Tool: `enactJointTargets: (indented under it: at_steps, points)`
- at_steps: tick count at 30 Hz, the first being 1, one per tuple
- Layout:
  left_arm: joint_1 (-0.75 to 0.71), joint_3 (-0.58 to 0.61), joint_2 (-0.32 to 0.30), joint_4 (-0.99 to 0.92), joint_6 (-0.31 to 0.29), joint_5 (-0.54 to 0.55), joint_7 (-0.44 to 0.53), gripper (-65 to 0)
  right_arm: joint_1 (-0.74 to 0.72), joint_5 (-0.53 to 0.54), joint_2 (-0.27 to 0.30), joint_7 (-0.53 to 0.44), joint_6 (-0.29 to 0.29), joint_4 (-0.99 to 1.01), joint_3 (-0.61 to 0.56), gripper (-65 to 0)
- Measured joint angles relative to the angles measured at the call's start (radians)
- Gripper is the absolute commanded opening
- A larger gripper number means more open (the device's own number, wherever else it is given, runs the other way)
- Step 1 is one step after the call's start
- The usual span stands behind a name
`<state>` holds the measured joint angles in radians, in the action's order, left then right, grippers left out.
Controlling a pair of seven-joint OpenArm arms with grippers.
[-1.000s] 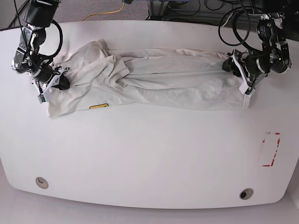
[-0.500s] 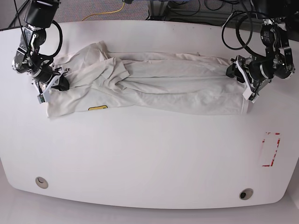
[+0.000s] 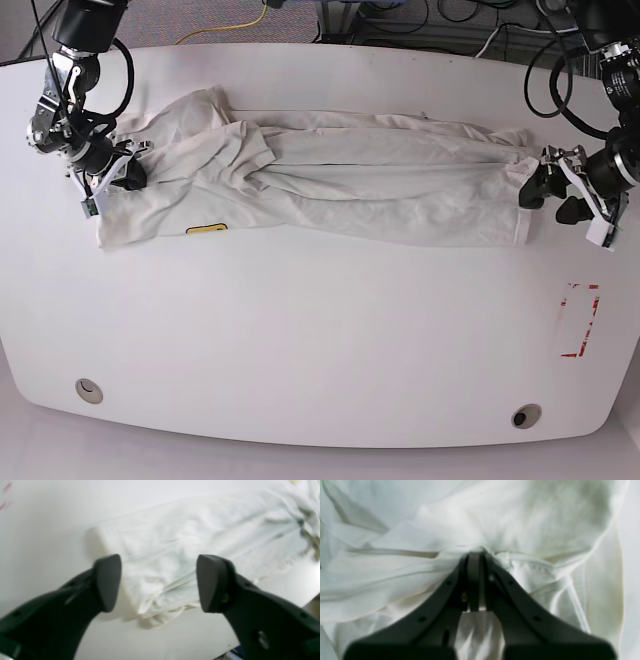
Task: Layout the t-shirt on the table in an organized manner, then fold the t-shirt properly
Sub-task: 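Grasp the strip end with the right gripper and regrip with the left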
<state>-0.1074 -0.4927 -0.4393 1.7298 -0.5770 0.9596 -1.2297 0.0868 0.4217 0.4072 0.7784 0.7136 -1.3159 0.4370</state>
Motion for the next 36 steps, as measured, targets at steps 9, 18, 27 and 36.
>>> enactJointTargets:
  at_steps: [9, 18, 27, 36]
  points:
    - [0.098, -0.004, 0.013, -0.209, 0.091, 0.018, 0.011, -15.0, 0.0, 0.002, 0.0, -0.001, -0.003, -0.001, -0.004, -61.2]
    - [0.11, -0.004, 0.015, -0.309, 0.111, 0.01, 0.013, -15.1, 0.0, 0.002, 0.0, 0.0, -0.003, -0.001, -0.004, -61.2]
    - [0.107, 0.0, 0.015, -0.38, 0.135, -0.072, 0.052, -15.1, -0.005, 0.002, 0.0, 0.014, -0.003, -0.001, -0.004, -61.2]
    - [0.108, 0.071, 0.027, -0.381, 0.132, -0.101, 0.053, -15.1, -0.005, -0.001, -0.011, 0.016, -0.006, -0.005, 0.0, -61.2]
